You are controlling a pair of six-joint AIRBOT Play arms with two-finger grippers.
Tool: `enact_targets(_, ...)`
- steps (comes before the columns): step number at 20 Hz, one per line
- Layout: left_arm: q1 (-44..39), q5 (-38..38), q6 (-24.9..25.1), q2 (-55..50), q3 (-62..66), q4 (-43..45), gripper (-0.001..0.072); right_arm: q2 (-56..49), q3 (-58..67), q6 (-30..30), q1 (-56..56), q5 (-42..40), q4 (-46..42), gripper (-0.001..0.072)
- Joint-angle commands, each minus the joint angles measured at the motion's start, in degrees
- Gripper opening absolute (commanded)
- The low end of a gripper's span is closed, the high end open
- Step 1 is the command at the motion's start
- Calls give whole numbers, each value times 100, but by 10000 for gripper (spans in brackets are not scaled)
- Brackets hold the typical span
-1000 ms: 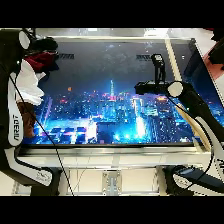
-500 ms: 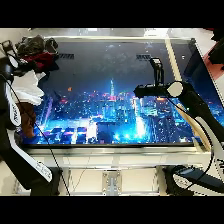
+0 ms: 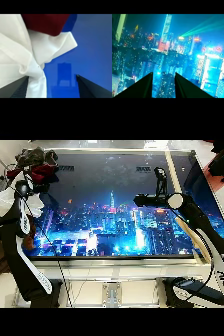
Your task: Fold the shirts.
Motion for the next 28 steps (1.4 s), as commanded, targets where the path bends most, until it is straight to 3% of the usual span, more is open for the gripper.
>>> enact_targets(1,-31,-369,-232,-103,7,715,670,-4,2,79,4,-35,22,335)
enact_targets(3,-31,-664,-470,-101,87,1091,433,-4,2,76,4,-35,15,334)
enact_targets(4,-28,-763,-472,-96,160,1097,368,-4,2,76,4,-35,-9,334)
enact_targets(6,-31,-800,-481,-33,227,1104,325,-4,2,76,4,-33,-101,334)
enact_targets(7,-31,-802,-485,24,227,1106,141,-4,2,76,2,-33,-138,334)
enact_targets(8,-28,-804,-479,68,227,1147,20,-4,2,76,2,-33,-173,334)
enact_targets(13,-55,-1099,-717,378,227,1213,18,-4,2,74,-7,-42,-369,334)
enact_targets(18,-424,-708,-645,1574,227,328,18,-4,4,76,-7,-118,-1325,333)
enact_targets(20,-739,-649,-258,2140,227,-249,17,-2,7,76,-9,-118,-1694,333)
enact_targets(23,-1360,-955,632,2920,225,-2059,17,-2,66,83,-61,-83,-2647,327)
enact_targets(26,-2074,-1545,2020,3333,227,-4870,16,11,577,352,-474,238,-3244,323)
enact_targets(28,-2590,-1932,2374,3381,225,-6157,16,74,1045,352,-933,505,-3244,324)
